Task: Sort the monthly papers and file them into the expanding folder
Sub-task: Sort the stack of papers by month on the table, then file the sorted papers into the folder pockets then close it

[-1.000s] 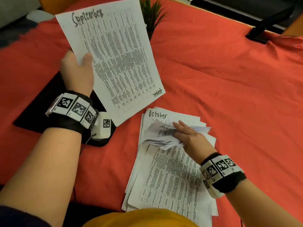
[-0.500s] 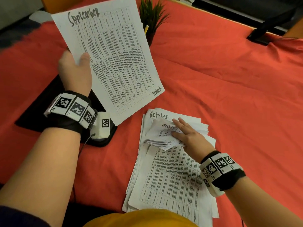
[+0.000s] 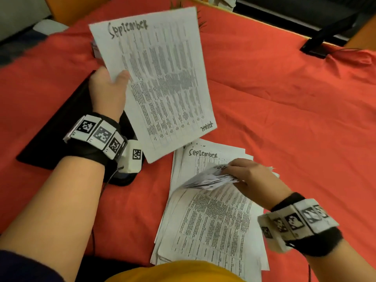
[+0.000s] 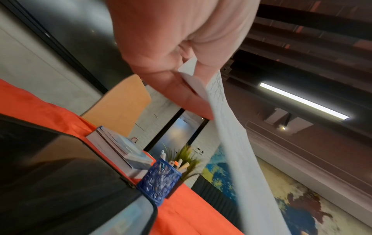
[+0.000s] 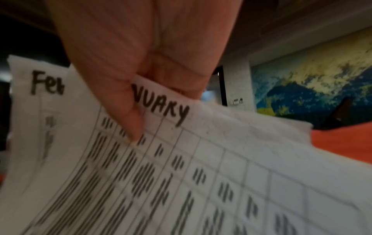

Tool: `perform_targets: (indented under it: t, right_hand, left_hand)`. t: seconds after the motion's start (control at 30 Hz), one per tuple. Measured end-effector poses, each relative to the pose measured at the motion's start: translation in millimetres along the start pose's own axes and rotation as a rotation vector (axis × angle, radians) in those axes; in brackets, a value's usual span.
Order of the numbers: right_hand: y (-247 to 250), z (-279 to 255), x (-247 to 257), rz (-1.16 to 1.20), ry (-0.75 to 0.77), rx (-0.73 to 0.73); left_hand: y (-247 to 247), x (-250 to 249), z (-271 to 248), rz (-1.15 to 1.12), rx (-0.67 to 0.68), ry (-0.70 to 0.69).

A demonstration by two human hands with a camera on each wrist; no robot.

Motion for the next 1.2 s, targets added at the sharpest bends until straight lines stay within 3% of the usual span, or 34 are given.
perform_targets:
  t: [0.23,0.4,0.5,0.63,0.73,0.87,0.93,1.0,1.1,1.2]
  right_hand:
    - [87.9,-23.5,49.3,0.159,-0.112,0.208]
    - [114.2,-11.1,32.3,0.276,-0.351,0.230]
    - [97.5,10.9,1.8,0.201,-0.499,0.254]
    - [34.9,48.2,-48.5,0.059,-0.598,0.397]
    - [2.1,70.1,-71.2,-0.035,-0.622,0.357]
    - [-5.8,72.8,-81.0,0.103,-0.607,0.016]
    - [-0.1,56.8,-84.2,0.148,-0.623,-0.117]
    - [5.4,26.4,-90.7,0.197,-0.735,-0.180]
    - [0.5,-42.7,-112.2,0.157,-1.092,-0.109]
    - [-35.0,-90.7,-118.3,0.329,-1.246,0.100]
  left_hand:
    - [-80.9,4.4,-60.7,0.021,0.523,0.080]
    - [-122.0,14.7,-121.0,0.160,0.793,0.042]
    - [-133.2,31.2,-146.8,0.360,0.865,-0.027]
    - [-129.8,44.9,-160.4,0.635,0.869,-0.147]
    - [-127.0,45.4,-155.8,0.693,0.887,-0.208]
    - [-108.3,50.0,-138.9,0.657,0.829,-0.036]
    - [-98.8,61.4,-144.1,0.700,0.888,0.108]
    - [-91.9,69.4,-159.9,0.635,0.965,0.281]
    - [-87.3,67.6,-188.1,0.522,1.048,0.439]
    - [-89.2,60.9,-206.0,0.400,1.026,0.536]
Point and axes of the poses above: each hand's wrist, its own z-axis towards the middle knuckle, its own y-axis out of the back of the hand, x = y × z, the point moved 7 cm from there along z, towards the middle knuckle, and after that the axes turned 14 degrees about z, right-handed, at the moved point
